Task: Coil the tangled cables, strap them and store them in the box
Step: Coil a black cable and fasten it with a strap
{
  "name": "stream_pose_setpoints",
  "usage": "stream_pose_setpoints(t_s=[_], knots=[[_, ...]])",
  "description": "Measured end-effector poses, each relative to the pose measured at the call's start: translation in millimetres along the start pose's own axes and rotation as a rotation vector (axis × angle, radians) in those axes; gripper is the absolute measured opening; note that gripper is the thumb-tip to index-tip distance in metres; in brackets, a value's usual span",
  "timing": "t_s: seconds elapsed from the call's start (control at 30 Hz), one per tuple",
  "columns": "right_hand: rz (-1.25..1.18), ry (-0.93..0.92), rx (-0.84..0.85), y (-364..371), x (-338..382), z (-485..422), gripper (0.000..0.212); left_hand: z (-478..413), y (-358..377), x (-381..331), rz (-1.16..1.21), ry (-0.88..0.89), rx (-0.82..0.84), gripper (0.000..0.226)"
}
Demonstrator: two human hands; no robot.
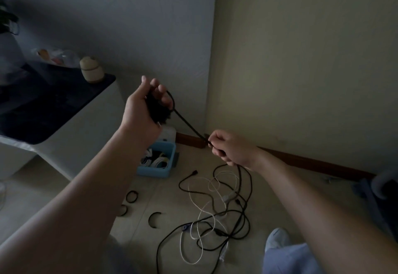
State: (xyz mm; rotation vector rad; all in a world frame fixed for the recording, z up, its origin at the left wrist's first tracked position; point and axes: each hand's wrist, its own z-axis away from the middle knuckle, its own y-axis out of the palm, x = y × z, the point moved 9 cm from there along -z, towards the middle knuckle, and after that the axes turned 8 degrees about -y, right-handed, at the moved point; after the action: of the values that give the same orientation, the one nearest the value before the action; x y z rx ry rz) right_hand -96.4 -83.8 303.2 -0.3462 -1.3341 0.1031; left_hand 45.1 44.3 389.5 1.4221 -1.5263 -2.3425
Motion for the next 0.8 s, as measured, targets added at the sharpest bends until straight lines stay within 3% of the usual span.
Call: stream_pose_setpoints(t_s=[0.07, 0.2, 0.33, 0.43, 0.53, 0.6, 0.7, 0.8], knots=[[-0.059, -0.055, 0.047, 9, 13, 3, 0.014, -3, -10, -5, -0.015, 0.051, -0.075, 0.028], [-0.15, -0.114, 0.238, 35, 28, 13, 0.031, -7, -28, -25, -0.281, 0.247, -0.245, 0.02], [-0.165, -0.195, 0.169, 29, 47, 14, 0.02, -6, -37, -31, -0.7, 0.35, -0.307, 0.027], [-0.122, -0.331, 0.141, 25, 68, 17, 0.023, -5, -31, -16, -0.99, 0.388, -0.269, 0.013], [-0.14, -0.425, 0.093, 20, 83, 20, 0.026, -12, -35, 11, -1.289, 0.302, -0.266, 0.013], [-0.163, -0.463, 0.028, 13, 88, 20, 0.029, -14, -37, 28, -1.358, 0.23, -0.23, 0.019], [-0.216, -0.506, -0.128, -7, 90, 19, 0.031, -11, -28, 52, -1.362, 0.101, -0.088, 0.04], [-0.234, -0.515, -0.288, -29, 87, 18, 0.032, 0, -17, 79, -1.166, -0.119, 0.03, 0.068]])
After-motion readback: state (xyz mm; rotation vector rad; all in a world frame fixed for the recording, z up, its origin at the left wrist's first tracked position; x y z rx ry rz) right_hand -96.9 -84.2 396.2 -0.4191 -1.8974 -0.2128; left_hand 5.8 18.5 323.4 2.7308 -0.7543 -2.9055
